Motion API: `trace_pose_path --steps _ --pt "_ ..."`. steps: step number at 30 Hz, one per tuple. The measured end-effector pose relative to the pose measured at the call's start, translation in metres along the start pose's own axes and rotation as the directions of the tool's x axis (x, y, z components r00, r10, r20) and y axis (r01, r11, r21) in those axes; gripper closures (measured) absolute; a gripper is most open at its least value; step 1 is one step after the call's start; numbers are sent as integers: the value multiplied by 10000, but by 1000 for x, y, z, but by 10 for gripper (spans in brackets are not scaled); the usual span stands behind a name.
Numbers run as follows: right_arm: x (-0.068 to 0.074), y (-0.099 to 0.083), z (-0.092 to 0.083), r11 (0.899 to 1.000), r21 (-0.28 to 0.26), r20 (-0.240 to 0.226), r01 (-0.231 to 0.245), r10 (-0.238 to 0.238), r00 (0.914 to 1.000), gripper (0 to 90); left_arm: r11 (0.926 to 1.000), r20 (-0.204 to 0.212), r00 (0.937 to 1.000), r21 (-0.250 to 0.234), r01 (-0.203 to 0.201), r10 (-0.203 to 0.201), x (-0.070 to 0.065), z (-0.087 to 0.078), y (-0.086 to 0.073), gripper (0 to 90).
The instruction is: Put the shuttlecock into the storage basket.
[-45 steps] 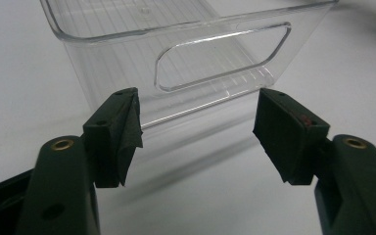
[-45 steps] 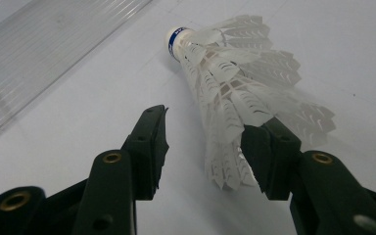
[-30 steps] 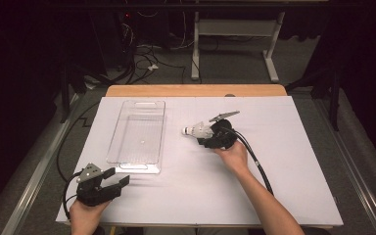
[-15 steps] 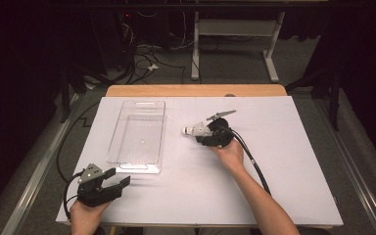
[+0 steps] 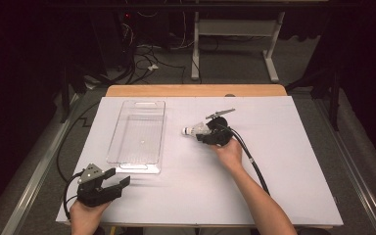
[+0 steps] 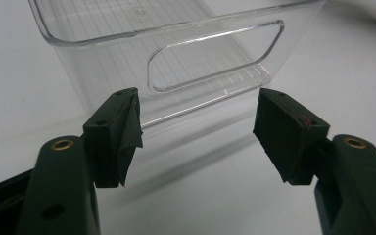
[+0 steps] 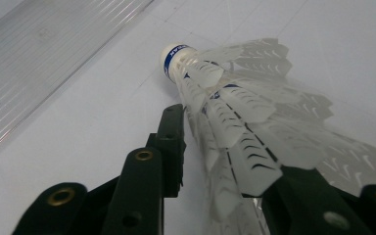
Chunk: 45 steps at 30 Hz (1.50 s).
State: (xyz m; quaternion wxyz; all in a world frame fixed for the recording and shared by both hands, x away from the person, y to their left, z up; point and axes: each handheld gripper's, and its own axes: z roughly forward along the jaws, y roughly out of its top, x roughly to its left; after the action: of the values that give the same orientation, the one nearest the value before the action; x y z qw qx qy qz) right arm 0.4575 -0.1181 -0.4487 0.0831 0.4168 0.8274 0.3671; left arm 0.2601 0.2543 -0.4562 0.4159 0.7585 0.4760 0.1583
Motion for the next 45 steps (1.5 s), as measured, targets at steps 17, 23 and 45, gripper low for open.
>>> trace_pose_path --steps 17,23,45 --pt "-1 0 -1 9999 13 -6 -134 134 9999 829 10000 -2 10000 -6 -10 10 0 0 0 351" --pt "-2 0 -3 10000 5 -20 -41 41 10000 884 10000 -7 10000 22 -30 30 0 0 0 351" --pt "1 5 -15 9997 -109 -121 230 -231 9997 891 10000 -61 10000 -51 37 -38 2 -2 0 351"
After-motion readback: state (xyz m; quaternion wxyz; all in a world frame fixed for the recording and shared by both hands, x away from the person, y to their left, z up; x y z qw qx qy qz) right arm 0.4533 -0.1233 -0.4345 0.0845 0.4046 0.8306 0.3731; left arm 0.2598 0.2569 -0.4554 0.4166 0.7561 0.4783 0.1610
